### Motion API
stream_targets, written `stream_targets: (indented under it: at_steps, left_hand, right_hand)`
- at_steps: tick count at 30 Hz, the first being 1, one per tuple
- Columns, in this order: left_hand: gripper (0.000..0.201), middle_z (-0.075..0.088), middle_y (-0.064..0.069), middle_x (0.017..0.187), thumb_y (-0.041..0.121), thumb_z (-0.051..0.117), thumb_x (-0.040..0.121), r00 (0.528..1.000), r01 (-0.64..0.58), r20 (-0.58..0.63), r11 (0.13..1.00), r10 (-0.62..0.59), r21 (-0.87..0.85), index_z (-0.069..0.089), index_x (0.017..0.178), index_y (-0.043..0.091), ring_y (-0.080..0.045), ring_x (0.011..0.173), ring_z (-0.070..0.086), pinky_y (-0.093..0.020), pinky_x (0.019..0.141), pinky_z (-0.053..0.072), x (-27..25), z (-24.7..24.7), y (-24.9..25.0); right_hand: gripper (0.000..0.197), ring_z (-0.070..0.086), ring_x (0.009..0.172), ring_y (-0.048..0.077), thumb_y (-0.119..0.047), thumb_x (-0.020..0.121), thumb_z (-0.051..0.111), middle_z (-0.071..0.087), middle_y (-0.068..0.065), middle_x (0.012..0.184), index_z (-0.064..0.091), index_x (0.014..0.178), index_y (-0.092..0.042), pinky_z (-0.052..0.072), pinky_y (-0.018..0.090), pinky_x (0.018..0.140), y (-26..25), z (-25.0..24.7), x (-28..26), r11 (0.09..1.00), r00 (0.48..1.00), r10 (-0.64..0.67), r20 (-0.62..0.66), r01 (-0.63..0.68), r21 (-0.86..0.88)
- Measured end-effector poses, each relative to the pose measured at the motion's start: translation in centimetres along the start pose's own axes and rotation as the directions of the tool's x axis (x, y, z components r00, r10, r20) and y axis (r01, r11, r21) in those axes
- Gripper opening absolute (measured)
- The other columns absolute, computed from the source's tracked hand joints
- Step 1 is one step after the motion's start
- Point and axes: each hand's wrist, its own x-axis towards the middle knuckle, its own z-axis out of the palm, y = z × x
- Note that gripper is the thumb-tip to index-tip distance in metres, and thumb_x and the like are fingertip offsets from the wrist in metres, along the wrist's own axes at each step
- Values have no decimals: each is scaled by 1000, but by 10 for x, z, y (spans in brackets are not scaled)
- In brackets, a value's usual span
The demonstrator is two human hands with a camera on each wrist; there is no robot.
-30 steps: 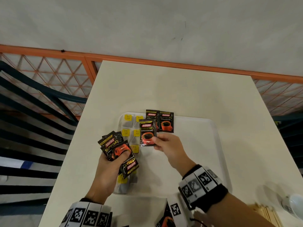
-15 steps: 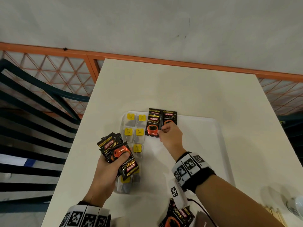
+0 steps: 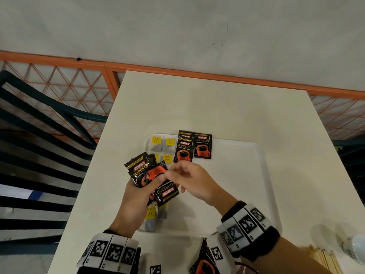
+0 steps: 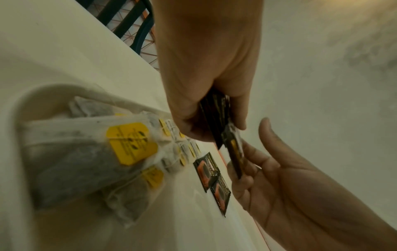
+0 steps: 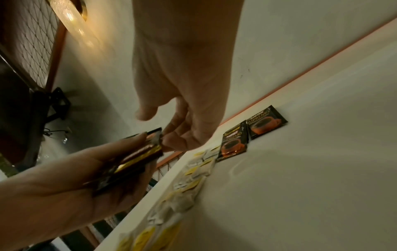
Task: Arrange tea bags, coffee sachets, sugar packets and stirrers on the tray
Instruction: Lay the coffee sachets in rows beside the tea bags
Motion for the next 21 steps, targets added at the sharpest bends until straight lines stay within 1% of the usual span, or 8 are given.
stream_targets:
  at_steps: [3, 7, 10, 13, 15, 18, 19, 21]
  left_hand:
    - [81, 73, -12, 96, 42, 91, 35, 1000, -19, 21, 1000, 20, -18, 64, 105, 13, -28, 88, 71, -34, 64, 58, 0, 7, 1]
    - [68, 72, -13, 102, 31, 86, 53, 996, 7, 88, 999, -4, -32, 61, 113, 12, -29, 95, 69, -34, 69, 58, -3, 6, 1]
    - [86, 71, -13, 106, 42, 89, 42, 995, 7, 102, 1000, -4, -28, 60, 116, 11, -27, 99, 68, -29, 70, 57, -6, 1, 2]
    - [80, 70, -16, 107, 42, 87, 51, 998, 13, 67, 1000, -12, -27, 57, 117, 8, -27, 96, 69, -28, 67, 57, -6, -5, 2]
    - [74, 70, -16, 106, 38, 84, 54, 996, 9, 91, 1000, -9, -6, 57, 117, 8, -26, 94, 69, -28, 67, 57, -7, -5, 5]
    - [85, 72, -14, 102, 38, 90, 41, 984, -2, 179, 997, -13, 80, 59, 114, 10, -29, 95, 69, -32, 70, 58, -9, 1, 7]
    - [77, 71, -14, 103, 32, 88, 45, 982, -13, 189, 995, -5, 97, 59, 114, 10, -30, 96, 68, -34, 73, 58, -9, 2, 5]
    - [58, 73, -12, 98, 19, 84, 56, 990, -52, 135, 996, 41, 77, 61, 109, 10, -31, 95, 68, -36, 75, 58, -8, 5, 0]
  right_hand:
    - [25, 54, 57, 3, -23, 83, 68, 61, -3, 78, 60, 103, -12, 46, 18, 55, 2, -2, -4, 1000, 1000, 10, -10, -10, 6]
    - [22, 54, 54, -8, -18, 86, 64, 59, -8, 78, 62, 107, -11, 44, 13, 58, 5, -7, -6, 999, 999, -28, -16, 27, -40]
    - [25, 55, 70, -2, -13, 92, 54, 58, -5, 92, 61, 116, -14, 45, 6, 65, -1, -16, -10, 983, 994, -113, -10, 110, -149]
    - [32, 47, 90, 5, -12, 96, 47, 49, -9, 99, 57, 125, -16, 36, -4, 73, -10, -30, -13, 928, 986, -167, 24, 166, -335]
    - [31, 44, 92, 4, -15, 95, 48, 45, -13, 93, 59, 124, -21, 34, -1, 78, -14, -36, -14, 878, 974, -174, 143, 219, -425]
    - [31, 46, 88, -2, -18, 90, 58, 45, -16, 89, 61, 120, -24, 35, 12, 84, -16, -36, -13, 853, 956, -176, 234, 266, -449]
    - [34, 47, 89, -1, -19, 87, 63, 46, -17, 91, 59, 120, -24, 38, 17, 87, -14, -34, -13, 870, 962, -187, 198, 255, -421]
    - [47, 50, 87, 5, -23, 80, 70, 45, -14, 95, 48, 121, -26, 42, 22, 82, -12, -28, -12, 944, 984, -177, -18, 165, -286]
